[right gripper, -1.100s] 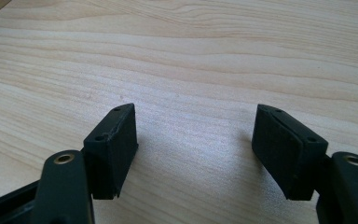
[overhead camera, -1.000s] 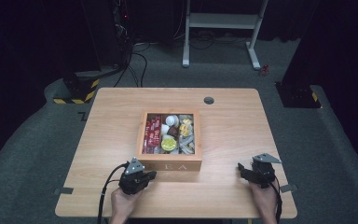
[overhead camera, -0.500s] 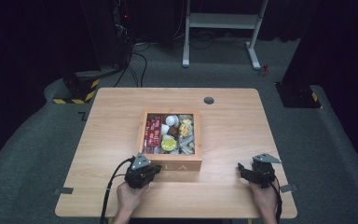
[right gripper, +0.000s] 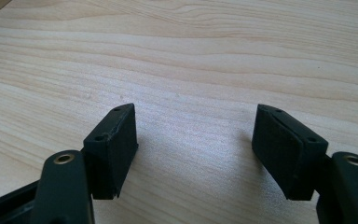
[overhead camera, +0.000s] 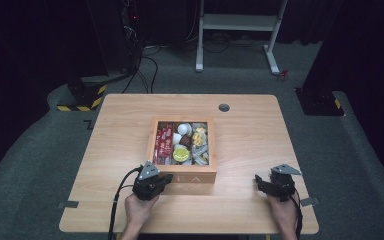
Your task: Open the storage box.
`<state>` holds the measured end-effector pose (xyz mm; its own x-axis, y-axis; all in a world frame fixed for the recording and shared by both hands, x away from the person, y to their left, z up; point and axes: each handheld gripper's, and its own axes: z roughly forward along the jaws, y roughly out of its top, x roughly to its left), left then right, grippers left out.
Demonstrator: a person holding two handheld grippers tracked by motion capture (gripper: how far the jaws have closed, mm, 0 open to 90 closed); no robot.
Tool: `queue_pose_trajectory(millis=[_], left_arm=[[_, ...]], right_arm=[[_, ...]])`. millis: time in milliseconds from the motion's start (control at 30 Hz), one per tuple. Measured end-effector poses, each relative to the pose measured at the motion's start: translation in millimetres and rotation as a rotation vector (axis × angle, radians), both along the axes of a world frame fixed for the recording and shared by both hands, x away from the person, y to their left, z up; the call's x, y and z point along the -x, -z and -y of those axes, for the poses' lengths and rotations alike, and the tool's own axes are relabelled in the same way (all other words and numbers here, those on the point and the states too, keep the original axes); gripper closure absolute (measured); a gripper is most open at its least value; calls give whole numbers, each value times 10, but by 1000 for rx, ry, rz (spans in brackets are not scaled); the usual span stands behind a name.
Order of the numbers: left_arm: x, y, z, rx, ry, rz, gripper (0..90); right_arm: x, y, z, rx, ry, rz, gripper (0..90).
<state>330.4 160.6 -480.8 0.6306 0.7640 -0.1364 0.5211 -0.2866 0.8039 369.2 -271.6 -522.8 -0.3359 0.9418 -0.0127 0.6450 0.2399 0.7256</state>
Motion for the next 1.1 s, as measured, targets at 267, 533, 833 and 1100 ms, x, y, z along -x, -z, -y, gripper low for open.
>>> queue_pose_trajectory(millis=[267,533,833,1100], left_arm=[[-16,-30,17,1,-1,-2,900],[-21,-41,15,5,-5,0,900],[-33,-64,-9,31,-23,-8,900],[-42,-105,-44,34,-42,-13,900]], right_arm=[[-1,0,1,1,-1,1,310],[-1,0,2,0,-1,0,308],[-1,0,0,-1,0,0,309],[-1,0,3,0,-1,1,309]])
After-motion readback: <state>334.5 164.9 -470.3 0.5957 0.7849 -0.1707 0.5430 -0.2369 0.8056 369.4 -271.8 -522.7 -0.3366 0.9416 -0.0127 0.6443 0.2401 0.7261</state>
